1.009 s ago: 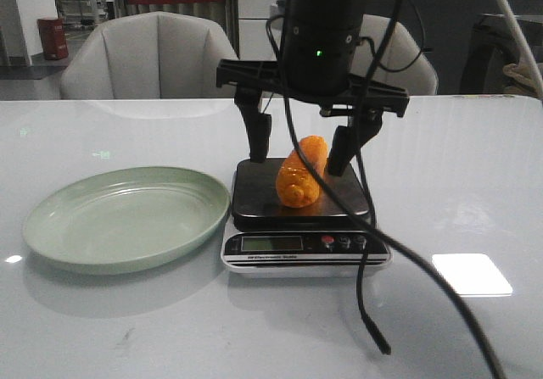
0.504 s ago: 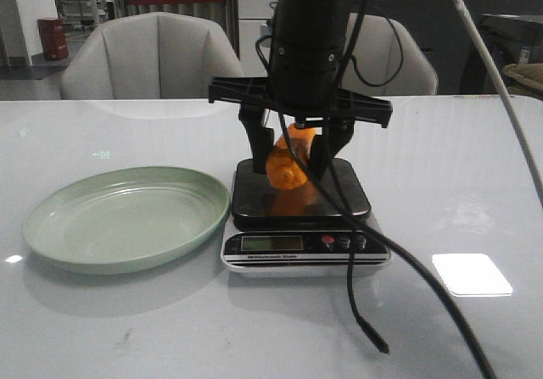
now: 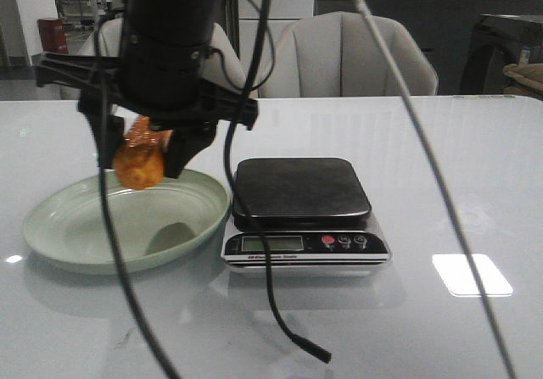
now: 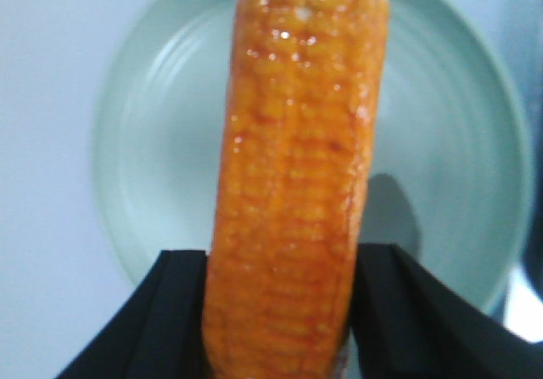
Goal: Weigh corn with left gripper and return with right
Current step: 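Carry the corn with the right gripper back onto the green plate, then open the right gripper and lift it away from the plate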
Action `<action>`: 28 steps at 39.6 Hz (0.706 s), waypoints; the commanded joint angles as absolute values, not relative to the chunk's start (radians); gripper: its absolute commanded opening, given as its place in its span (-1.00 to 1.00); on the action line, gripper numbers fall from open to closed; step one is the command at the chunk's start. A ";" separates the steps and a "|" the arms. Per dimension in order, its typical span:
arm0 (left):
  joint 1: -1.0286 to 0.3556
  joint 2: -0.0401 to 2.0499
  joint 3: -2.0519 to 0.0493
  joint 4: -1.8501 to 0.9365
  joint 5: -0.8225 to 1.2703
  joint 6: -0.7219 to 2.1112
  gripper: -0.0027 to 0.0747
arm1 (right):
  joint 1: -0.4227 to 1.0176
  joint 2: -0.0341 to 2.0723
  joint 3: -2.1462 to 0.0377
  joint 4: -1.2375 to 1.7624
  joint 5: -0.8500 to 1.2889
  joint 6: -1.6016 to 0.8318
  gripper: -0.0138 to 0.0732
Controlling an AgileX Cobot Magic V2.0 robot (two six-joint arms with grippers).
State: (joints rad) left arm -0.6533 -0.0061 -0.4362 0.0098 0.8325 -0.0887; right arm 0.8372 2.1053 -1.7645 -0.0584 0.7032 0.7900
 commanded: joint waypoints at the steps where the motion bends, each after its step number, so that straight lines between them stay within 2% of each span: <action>1: -0.659 -0.026 -0.460 0.009 0.755 -0.090 -0.64 | 0.858 2.070 -1.798 -0.066 0.609 0.782 -0.24; 6: -0.659 -0.026 -0.460 0.009 0.755 -0.090 -0.64 | 0.858 2.100 -1.798 -0.052 0.620 0.797 -0.17; 9: -0.659 -0.026 -0.460 0.009 0.755 -0.090 -0.64 | 0.856 2.118 -1.798 -0.049 0.618 0.819 -0.05; 15: -0.659 -0.026 -0.460 0.009 0.755 -0.090 -0.64 | 0.856 2.151 -1.798 -0.031 0.589 0.829 0.44; 19: -0.659 -0.026 -0.460 0.009 0.755 -0.090 -0.64 | 0.856 2.158 -1.798 -0.020 0.583 0.829 0.66; 28: -0.659 -0.026 -0.460 0.009 0.755 -0.090 -0.64 | 0.818 2.102 -1.799 -0.023 0.618 0.825 0.67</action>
State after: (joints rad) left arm -0.6533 -0.0061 -0.4362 0.0098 0.8332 -0.0887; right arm 0.8459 2.2108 -1.7670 -0.0140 0.6355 0.8304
